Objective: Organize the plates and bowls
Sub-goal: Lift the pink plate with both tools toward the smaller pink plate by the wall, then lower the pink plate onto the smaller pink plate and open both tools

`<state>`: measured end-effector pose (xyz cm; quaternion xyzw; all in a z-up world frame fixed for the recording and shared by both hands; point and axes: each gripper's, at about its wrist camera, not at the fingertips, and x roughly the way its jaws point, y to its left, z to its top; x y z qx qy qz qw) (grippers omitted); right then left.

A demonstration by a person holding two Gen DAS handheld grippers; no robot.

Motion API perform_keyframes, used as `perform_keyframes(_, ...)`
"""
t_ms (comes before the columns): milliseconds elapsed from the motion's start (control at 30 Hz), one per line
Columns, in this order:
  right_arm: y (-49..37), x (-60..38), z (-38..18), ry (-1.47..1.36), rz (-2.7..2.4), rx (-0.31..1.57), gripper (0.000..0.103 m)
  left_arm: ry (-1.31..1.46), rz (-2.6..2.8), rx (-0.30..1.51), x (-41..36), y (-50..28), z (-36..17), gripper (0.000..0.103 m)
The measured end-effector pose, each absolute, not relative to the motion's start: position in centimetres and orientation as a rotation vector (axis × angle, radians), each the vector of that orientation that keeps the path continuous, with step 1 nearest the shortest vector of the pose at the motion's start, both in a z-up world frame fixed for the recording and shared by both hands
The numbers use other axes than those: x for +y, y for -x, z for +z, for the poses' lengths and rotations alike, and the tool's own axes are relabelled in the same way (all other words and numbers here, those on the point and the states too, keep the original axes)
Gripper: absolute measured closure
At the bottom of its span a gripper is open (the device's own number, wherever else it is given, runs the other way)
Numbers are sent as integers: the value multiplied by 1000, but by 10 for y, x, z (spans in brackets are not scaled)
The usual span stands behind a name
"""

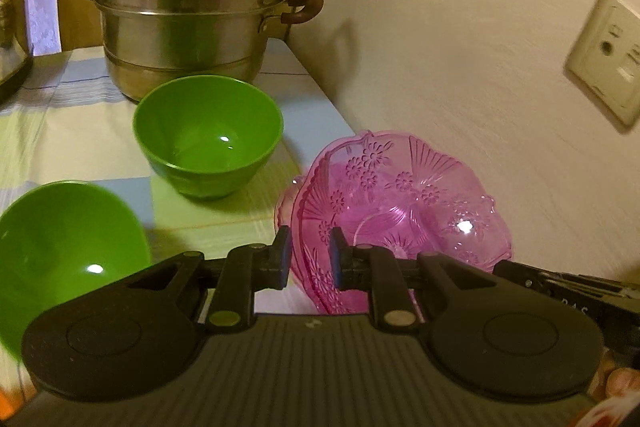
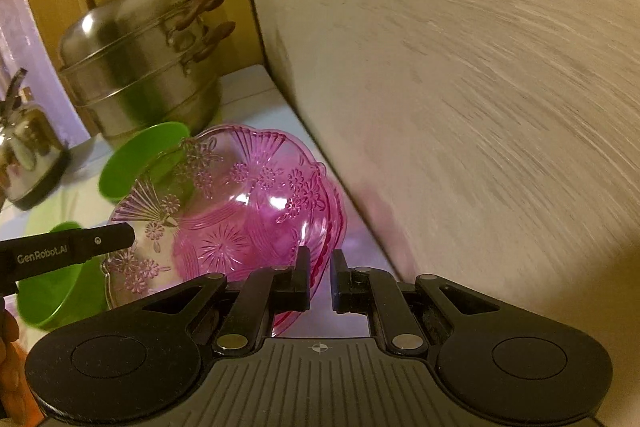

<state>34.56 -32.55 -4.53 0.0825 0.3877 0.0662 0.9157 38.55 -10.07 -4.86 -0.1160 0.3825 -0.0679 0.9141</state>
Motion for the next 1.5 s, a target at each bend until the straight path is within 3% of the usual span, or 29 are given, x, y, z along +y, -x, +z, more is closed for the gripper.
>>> perform_keyframes(867,-409,-310,-99,-52,111,843,93,180,-104,862,-111,-434,-96,86)
perform_keyframes(933,-410,-309,-99,-48,113,843,93,175,-95,859,-112,-435,-96,81)
perform_keyframes(1000,-414,-307,-101,-40,129,847,86,178,-92,847,-113,-433,-94,71)
perform_keyframes(1067,-412,-305,-100,-17,120,833,54,173,-93,831,-114,-429,-91,66)
perform_keyframes(1500,-362,-309,-72,-99,161,777,51,214,-105,774,-103,-360,-52,52)
